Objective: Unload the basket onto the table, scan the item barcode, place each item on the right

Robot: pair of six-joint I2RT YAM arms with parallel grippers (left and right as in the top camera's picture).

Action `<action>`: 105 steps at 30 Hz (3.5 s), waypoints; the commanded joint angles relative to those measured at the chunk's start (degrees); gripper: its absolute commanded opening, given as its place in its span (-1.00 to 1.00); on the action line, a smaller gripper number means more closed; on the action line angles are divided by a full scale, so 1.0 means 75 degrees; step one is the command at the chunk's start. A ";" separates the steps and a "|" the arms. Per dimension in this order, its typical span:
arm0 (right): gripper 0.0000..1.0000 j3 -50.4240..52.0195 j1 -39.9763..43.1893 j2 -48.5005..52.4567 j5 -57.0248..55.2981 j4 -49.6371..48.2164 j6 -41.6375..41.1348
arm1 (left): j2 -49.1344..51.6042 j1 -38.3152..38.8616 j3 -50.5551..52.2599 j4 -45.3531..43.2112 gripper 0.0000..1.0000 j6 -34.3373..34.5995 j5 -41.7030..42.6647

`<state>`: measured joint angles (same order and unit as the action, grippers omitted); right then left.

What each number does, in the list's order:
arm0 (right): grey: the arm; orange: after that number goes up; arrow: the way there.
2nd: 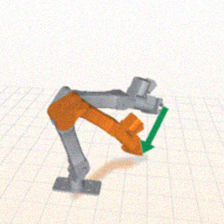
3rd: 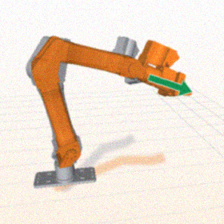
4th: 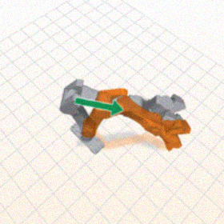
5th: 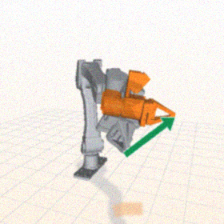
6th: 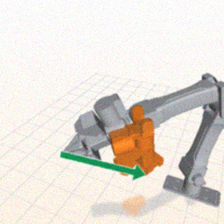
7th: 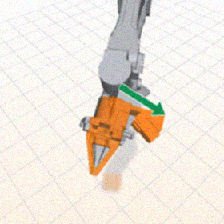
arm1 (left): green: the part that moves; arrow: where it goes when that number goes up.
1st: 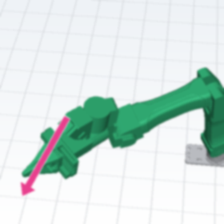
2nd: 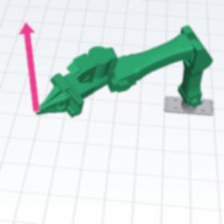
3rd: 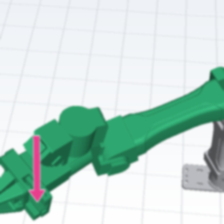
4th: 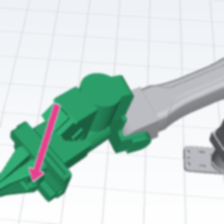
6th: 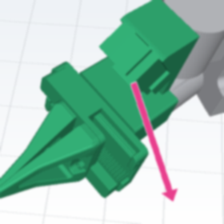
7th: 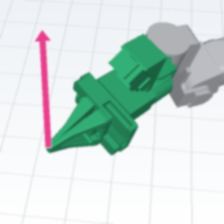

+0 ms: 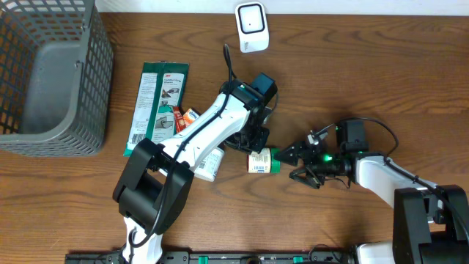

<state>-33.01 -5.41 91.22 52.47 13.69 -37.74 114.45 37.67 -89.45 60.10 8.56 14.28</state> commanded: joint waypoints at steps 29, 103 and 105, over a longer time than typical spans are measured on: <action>0.82 0.0067 -0.1174 -0.0047 -0.2081 -0.1373 -0.4537 | 0.0163 0.0012 0.0055 0.0408 -0.75 -0.0108 0.0038; 0.98 -0.0198 -0.1836 -0.0082 -0.2381 -0.0720 -0.4957 | -0.2410 -0.2970 -0.0306 0.0117 -0.35 0.0210 -0.0221; 0.98 -0.0198 -0.1603 -0.0114 -0.2384 -0.1128 -0.4957 | -0.2369 -0.2792 -0.0289 0.0117 -0.35 0.0210 -0.0221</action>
<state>-34.81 -19.86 90.32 37.95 7.33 -78.46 96.53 14.81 -92.40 60.64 9.45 12.95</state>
